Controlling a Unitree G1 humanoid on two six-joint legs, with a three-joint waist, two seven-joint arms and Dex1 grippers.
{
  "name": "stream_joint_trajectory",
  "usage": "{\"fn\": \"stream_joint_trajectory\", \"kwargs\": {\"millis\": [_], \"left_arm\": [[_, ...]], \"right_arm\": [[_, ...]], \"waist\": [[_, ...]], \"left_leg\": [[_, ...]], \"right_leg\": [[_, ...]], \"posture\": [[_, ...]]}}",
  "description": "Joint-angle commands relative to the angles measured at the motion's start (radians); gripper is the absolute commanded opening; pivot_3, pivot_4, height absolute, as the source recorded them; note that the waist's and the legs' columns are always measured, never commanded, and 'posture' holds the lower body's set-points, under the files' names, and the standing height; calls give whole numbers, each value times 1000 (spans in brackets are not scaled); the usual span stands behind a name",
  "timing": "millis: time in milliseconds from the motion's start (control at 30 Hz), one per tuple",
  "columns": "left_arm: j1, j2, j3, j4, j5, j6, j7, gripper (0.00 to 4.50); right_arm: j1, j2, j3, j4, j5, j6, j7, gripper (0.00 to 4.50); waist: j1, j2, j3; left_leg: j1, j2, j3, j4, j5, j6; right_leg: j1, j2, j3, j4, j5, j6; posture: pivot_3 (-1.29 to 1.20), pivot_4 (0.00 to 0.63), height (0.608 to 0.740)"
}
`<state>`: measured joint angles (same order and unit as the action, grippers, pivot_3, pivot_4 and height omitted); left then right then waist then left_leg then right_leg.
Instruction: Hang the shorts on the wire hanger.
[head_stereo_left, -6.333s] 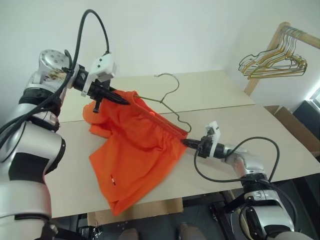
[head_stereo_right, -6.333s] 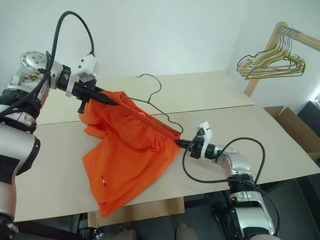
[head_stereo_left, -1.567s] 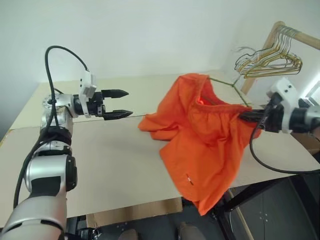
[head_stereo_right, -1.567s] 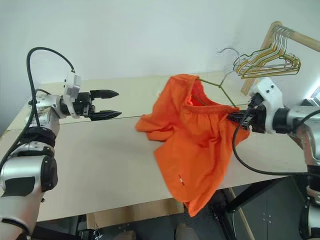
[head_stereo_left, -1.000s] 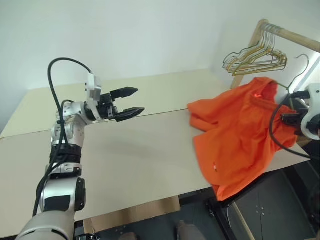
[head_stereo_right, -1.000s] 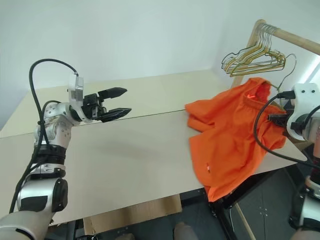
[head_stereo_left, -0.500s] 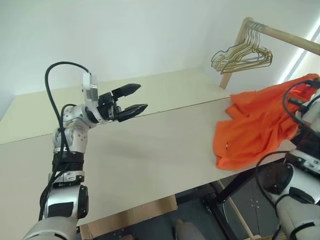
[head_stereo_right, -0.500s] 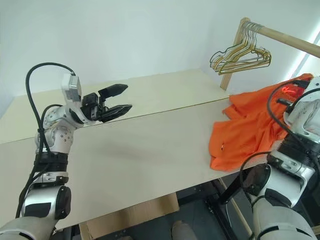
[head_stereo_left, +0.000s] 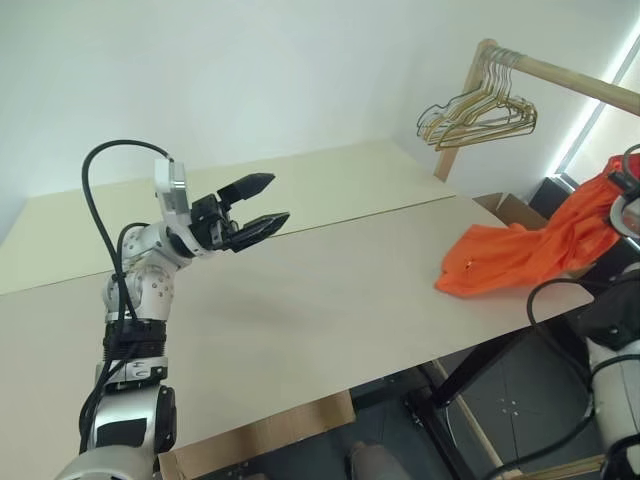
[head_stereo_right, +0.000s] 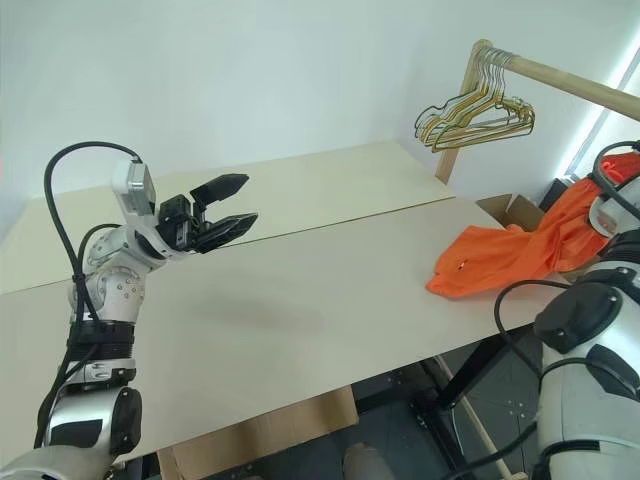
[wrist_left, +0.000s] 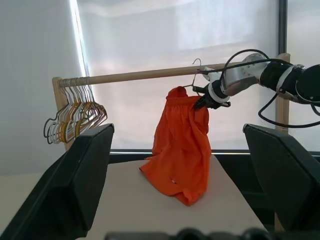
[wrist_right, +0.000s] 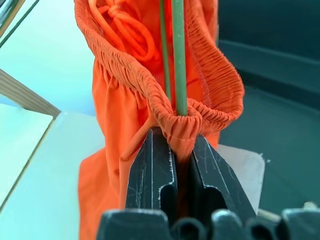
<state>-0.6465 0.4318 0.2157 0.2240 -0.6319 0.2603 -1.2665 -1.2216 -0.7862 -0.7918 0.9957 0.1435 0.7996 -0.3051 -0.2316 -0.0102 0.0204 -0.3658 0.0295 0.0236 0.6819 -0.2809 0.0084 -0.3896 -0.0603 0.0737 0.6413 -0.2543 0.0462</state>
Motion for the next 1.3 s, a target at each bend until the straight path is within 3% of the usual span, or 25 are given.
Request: {"fn": "stream_joint_trajectory", "kwargs": {"millis": [33, 200, 567, 1000, 1300], "left_arm": [[-1, 9, 10, -39, -20, -10, 8, 4500], [2, 13, 5, -42, -11, -11, 10, 4500], [28, 16, 10, -79, -71, 13, -24, 4500], [46, 17, 15, -96, -109, 20, -43, 4500], [46, 6, 19, -103, -135, 18, -34, 4500]], "right_arm": [[-59, -43, 3, 52, 55, -53, -7, 18], [-70, -65, -12, 131, 124, -57, -34, 18], [-35, -29, 119, 130, 112, -30, -50, 18], [-21, -9, 216, 88, 79, -78, -161, 4439], [56, 68, 415, -204, -122, -101, -355, 4439]], "waist": [[0, 0, 0], [3, 0, 0], [13, 0, 0], [28, 2, 1], [28, 2, 1]], "left_leg": [[0, 0, 1, -1, 0, 0], [-1, 0, 1, -2, 0, 0], [0, 0, 3, -2, 0, 0], [0, 0, 3, -2, 0, 0], [-1, 0, 3, -2, 0, 0]], "right_leg": [[0, 0, 1, 0, 0, 0], [0, 0, 1, -1, 0, 0], [0, 0, 2, -2, 0, 0], [0, 0, 2, -3, 0, 0], [-1, 0, 3, -2, 0, 0]], "posture": [[-138, 0, 740], [-134, 0, 740], [-122, 0, 740], [-114, 0, 740], [-116, 0, 740]]}}
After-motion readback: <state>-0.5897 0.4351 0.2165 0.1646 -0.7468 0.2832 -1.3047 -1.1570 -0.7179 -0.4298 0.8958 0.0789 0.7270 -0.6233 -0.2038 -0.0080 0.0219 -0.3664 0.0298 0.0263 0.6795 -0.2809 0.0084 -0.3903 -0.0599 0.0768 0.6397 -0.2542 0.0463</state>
